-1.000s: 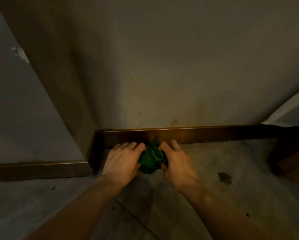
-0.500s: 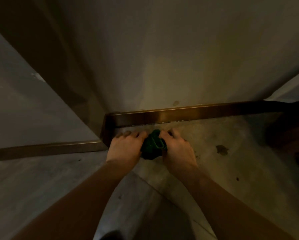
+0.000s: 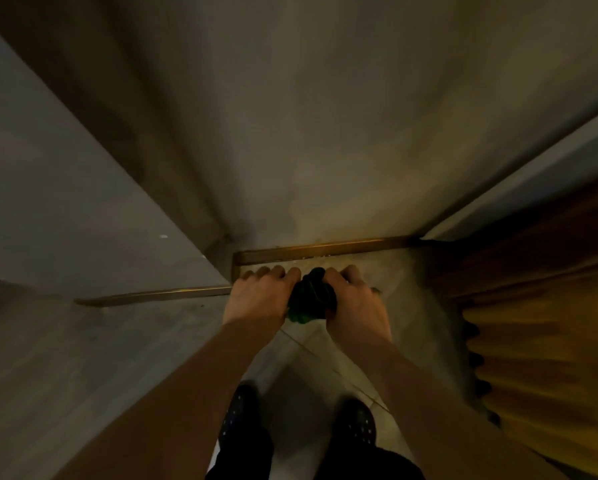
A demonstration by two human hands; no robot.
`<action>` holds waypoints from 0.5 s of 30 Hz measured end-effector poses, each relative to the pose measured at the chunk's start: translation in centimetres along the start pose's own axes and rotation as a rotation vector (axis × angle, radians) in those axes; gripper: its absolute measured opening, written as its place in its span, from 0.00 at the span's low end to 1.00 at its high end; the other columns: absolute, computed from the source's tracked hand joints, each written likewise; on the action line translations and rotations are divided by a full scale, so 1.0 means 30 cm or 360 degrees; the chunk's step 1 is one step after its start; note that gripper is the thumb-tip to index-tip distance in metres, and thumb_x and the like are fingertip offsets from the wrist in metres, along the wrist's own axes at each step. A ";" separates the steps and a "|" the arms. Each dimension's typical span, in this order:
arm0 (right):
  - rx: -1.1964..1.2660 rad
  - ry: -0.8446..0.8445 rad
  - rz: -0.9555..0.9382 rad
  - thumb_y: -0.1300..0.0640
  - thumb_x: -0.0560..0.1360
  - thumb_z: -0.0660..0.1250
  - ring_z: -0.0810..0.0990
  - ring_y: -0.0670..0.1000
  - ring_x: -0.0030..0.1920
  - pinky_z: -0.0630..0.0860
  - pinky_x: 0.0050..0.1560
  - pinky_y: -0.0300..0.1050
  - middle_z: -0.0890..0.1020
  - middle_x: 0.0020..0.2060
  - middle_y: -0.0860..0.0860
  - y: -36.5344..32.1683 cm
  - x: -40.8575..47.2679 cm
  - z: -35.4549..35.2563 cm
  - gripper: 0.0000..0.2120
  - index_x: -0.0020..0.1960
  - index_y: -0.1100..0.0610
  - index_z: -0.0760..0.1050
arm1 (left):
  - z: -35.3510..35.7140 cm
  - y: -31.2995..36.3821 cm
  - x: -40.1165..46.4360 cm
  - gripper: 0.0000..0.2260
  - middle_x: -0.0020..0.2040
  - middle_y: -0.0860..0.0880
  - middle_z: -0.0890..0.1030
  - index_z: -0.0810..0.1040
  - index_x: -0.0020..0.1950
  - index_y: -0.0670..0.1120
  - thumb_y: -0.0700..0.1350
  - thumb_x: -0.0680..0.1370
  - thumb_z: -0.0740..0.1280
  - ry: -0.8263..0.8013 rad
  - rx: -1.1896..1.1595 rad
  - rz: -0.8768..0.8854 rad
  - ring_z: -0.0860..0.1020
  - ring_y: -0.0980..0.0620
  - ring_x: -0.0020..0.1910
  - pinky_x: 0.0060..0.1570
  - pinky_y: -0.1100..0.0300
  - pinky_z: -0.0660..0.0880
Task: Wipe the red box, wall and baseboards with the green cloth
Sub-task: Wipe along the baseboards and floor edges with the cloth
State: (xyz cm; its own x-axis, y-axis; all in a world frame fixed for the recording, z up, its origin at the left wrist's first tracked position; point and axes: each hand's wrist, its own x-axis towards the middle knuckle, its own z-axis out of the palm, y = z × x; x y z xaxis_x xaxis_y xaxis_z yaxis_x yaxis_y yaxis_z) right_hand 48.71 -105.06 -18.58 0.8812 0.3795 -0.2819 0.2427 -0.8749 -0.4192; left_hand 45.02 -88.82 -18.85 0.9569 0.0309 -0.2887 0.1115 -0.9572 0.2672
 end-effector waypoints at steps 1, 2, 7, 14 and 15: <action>0.0025 0.0009 0.0006 0.62 0.71 0.72 0.79 0.55 0.49 0.79 0.49 0.48 0.73 0.57 0.51 -0.048 -0.041 -0.092 0.22 0.62 0.49 0.70 | -0.099 0.034 -0.036 0.15 0.55 0.49 0.79 0.69 0.63 0.54 0.46 0.77 0.66 -0.0006 -0.0019 -0.0007 0.77 0.44 0.57 0.52 0.48 0.74; 0.0041 0.0012 0.0007 0.62 0.71 0.72 0.80 0.54 0.49 0.80 0.49 0.48 0.74 0.57 0.51 -0.099 -0.085 -0.185 0.22 0.61 0.49 0.70 | -0.195 0.066 -0.074 0.15 0.55 0.49 0.79 0.69 0.62 0.54 0.45 0.77 0.67 -0.0007 -0.0033 -0.0014 0.77 0.43 0.57 0.53 0.48 0.74; 0.0005 -0.0016 -0.0032 0.63 0.70 0.70 0.80 0.57 0.45 0.79 0.42 0.52 0.73 0.51 0.50 -0.310 -0.328 -0.634 0.19 0.56 0.49 0.70 | -0.636 0.228 -0.312 0.13 0.55 0.49 0.80 0.70 0.60 0.55 0.46 0.77 0.66 -0.0005 -0.0122 -0.0003 0.79 0.41 0.54 0.52 0.48 0.74; 0.0063 0.0056 -0.0268 0.59 0.71 0.67 0.78 0.59 0.42 0.70 0.37 0.50 0.72 0.48 0.50 -0.491 -0.474 -1.032 0.12 0.50 0.48 0.68 | -1.073 0.370 -0.525 0.13 0.53 0.49 0.79 0.71 0.58 0.53 0.44 0.75 0.68 0.0220 -0.0064 -0.0127 0.78 0.42 0.52 0.46 0.48 0.76; 0.0063 0.0071 -0.0310 0.59 0.71 0.68 0.78 0.58 0.43 0.69 0.37 0.49 0.71 0.48 0.50 -0.517 -0.484 -1.068 0.13 0.50 0.47 0.68 | -1.113 0.380 -0.553 0.13 0.53 0.49 0.79 0.70 0.57 0.53 0.44 0.75 0.68 0.0252 -0.0051 -0.0167 0.78 0.42 0.51 0.44 0.49 0.75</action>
State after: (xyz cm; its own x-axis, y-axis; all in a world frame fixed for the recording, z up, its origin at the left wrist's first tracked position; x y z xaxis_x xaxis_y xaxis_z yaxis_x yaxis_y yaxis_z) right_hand 45.15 -106.66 19.66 0.8365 0.5259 -0.1538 0.3951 -0.7734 -0.4958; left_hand 39.37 -90.65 19.68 0.9695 0.1777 -0.1687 0.2192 -0.9367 0.2731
